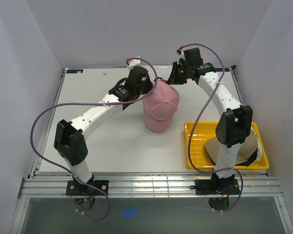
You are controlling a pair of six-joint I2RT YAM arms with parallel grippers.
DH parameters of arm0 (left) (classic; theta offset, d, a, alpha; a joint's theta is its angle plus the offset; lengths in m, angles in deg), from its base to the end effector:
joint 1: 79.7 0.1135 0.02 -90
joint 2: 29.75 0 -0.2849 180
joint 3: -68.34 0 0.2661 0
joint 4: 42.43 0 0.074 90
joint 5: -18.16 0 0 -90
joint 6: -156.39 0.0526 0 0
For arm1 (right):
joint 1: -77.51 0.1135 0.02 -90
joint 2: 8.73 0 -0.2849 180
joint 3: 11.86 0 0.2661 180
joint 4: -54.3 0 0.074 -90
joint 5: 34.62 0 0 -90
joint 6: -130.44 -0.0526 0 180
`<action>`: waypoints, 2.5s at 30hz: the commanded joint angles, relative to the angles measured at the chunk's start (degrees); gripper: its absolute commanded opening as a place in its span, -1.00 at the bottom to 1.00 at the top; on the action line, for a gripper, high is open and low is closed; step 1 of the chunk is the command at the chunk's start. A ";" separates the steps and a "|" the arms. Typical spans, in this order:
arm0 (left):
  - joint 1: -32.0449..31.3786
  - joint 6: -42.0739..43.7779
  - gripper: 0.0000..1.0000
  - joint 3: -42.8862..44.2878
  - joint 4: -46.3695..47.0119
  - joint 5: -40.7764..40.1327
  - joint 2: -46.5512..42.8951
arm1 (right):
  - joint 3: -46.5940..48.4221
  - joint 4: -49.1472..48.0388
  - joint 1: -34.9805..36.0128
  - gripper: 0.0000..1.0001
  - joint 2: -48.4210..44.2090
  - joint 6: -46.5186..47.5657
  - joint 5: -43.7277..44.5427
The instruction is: Stack the hats
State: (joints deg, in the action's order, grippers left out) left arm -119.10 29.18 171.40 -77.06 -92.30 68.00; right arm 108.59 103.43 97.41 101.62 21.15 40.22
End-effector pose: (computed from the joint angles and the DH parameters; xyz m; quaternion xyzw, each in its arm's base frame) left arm 0.3446 -0.2593 0.3601 -0.0735 0.8509 -0.1878 0.4851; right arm 0.4448 0.1756 0.3487 -0.0615 0.8945 0.2552 0.3619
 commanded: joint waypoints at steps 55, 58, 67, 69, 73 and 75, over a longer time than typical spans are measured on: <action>5.38 -1.29 0.05 -0.90 -3.36 4.47 1.48 | -7.31 -4.02 0.31 0.03 -6.02 -2.60 1.89; 5.47 -0.93 0.18 -0.63 -3.36 4.56 0.51 | -5.82 -3.23 0.31 0.20 -5.67 -2.51 1.97; 5.56 0.21 0.33 0.77 -3.53 4.74 -1.51 | -3.45 -1.82 0.31 0.58 -6.81 -2.68 2.32; 5.56 0.30 0.34 0.95 -3.44 4.91 -2.13 | -3.09 -1.38 0.31 0.62 -7.07 -2.77 2.41; 5.56 1.09 0.38 1.30 -3.09 5.52 -3.18 | -2.12 -0.42 0.23 0.69 -7.95 -2.95 3.20; 5.56 1.61 0.41 1.74 -3.18 5.62 -3.62 | -2.04 -0.41 0.23 0.71 -8.65 -3.12 3.73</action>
State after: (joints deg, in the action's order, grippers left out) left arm -113.92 29.25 171.00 -79.84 -86.88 68.99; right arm 103.80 102.40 97.52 95.65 18.11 42.85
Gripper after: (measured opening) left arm 0.698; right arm 0.853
